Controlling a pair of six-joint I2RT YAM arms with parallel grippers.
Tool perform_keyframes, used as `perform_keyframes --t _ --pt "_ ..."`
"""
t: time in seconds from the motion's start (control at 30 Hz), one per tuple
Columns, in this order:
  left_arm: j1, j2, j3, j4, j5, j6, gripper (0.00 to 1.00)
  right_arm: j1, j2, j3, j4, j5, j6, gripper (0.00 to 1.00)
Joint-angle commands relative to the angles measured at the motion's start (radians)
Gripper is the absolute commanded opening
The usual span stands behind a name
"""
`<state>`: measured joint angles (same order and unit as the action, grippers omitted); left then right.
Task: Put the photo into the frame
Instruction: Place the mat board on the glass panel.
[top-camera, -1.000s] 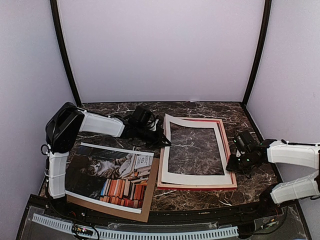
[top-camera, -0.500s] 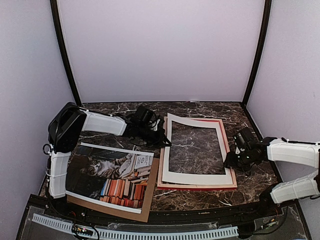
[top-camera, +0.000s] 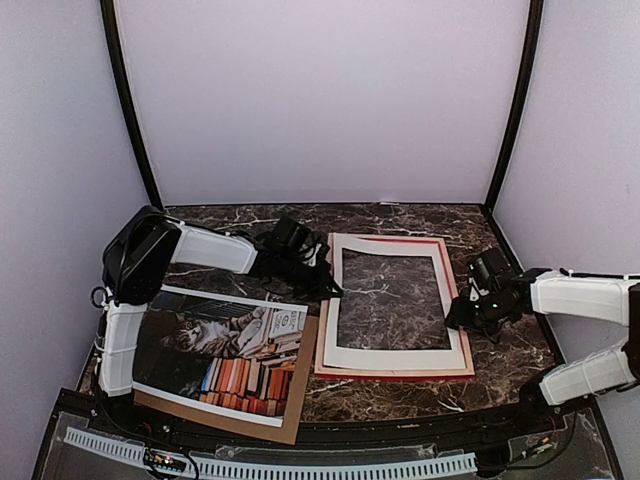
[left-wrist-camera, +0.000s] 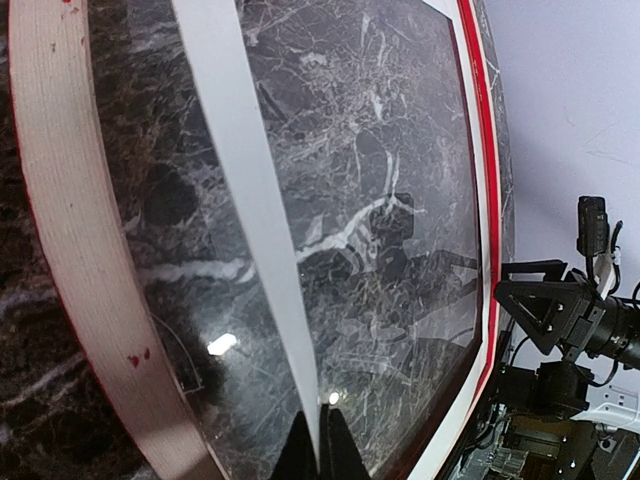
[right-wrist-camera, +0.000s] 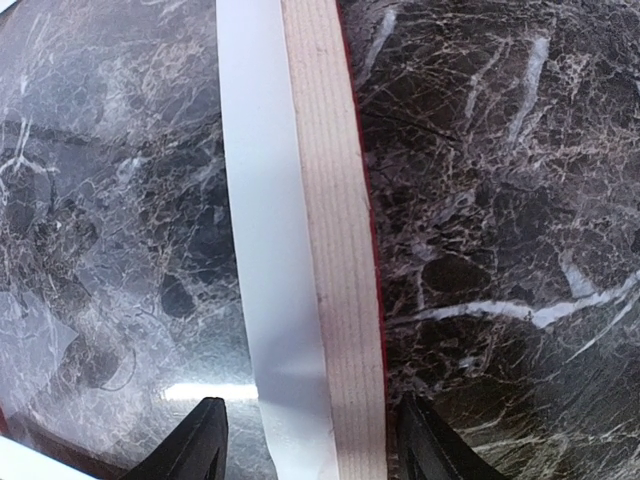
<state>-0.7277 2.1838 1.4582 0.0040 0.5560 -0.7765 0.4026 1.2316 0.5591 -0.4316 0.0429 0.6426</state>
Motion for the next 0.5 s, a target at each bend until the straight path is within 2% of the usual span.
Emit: perform_keyframes --t 0.0,0.47 --pt "-0.014 0.002 0.034 -0.019 0.011 0.015 0.04 -0.015 0.008 0.018 0.035 -0.016 -0.026 0.59" --pt "-0.021 0.005 0.064 -0.050 -0.009 0.043 0.11 -0.027 0.013 0.021 0.035 -0.029 -0.046 0.59"
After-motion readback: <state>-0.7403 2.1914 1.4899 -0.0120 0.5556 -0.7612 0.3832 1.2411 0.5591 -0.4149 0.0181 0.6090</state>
